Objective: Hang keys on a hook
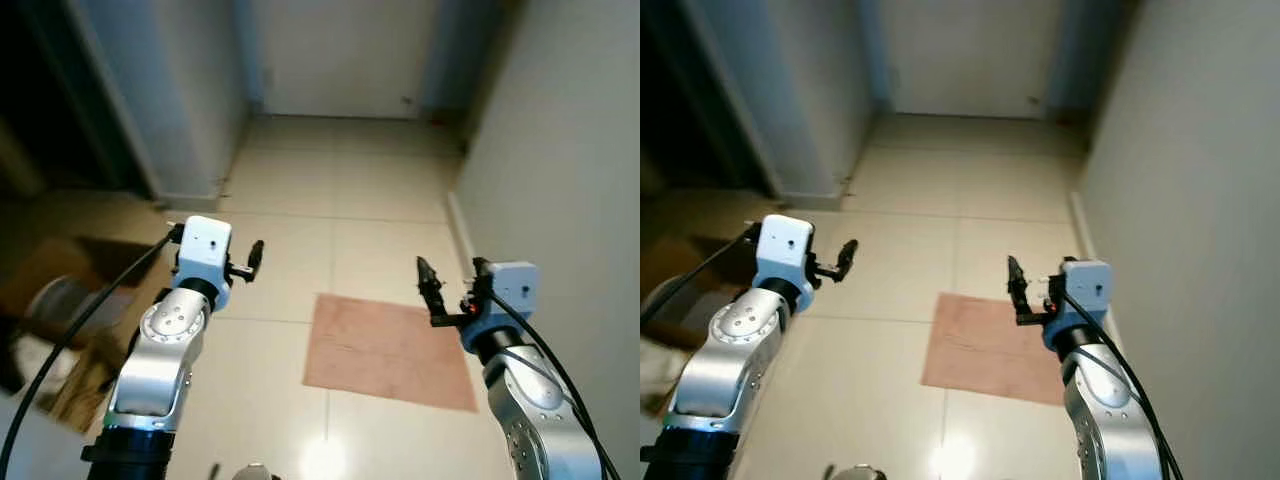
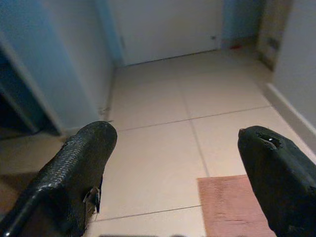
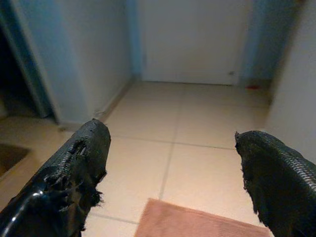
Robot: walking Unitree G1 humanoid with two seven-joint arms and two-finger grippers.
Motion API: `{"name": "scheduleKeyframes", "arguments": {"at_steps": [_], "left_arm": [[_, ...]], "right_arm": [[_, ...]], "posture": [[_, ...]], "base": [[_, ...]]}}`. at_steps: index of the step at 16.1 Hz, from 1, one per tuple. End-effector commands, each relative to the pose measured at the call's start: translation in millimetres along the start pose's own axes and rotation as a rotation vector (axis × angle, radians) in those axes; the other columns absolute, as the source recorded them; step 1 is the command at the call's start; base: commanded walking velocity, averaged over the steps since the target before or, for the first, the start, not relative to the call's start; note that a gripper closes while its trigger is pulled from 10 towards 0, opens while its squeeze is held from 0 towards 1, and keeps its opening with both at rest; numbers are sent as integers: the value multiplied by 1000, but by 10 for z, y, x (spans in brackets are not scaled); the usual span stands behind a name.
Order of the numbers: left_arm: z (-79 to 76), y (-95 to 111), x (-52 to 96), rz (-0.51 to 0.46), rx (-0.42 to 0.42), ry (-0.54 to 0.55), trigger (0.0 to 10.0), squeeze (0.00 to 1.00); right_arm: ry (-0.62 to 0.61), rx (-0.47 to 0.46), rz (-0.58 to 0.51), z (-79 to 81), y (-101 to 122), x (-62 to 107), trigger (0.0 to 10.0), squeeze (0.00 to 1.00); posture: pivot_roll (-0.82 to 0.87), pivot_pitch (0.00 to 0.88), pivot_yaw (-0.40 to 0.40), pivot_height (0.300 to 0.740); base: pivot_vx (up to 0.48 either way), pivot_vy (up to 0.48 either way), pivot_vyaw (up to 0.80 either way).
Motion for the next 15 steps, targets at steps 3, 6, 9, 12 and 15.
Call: {"name": "scheduleKeyframes", "arguments": {"at_steps": [3,6,9,12,15], "left_arm": [[16,0,35,0,1,11,10000,0],[-12,-16,57,6,3,4,10000,0],[-15,-27,62,9,4,4,10000,0],[-22,-20,64,7,5,6,10000,0],[-22,-22,69,10,6,13,10000,0]], "right_arm": [[-11,-55,32,-1,-32,0,10000,1000],[-20,-84,47,-4,-53,27,10000,1000],[-23,-114,51,-2,-45,28,10000,1000],[-27,-130,62,-5,-47,25,10000,1000],[-26,-140,67,-9,-37,8,10000,1000]], "posture": [[-143,0,17,740],[-141,0,18,740],[-142,0,18,740],[-138,0,13,740],[-133,0,7,740]], "base": [[0,0,800],[0,0,800],[0,0,800],[0,0,800],[0,0,800]]}}
Point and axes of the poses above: a point about 5 cm out from each wrist's last joint towards the gripper, its own x axis pointing back from the gripper into the wrist, its own y axis along the axis of the wrist's last joint, z = x × y, the point moved 2 cm from there along -x, pointing out of the wrist towards the gripper, and after that the axes turned 10 degrees about -x, right-handed, at the moved point
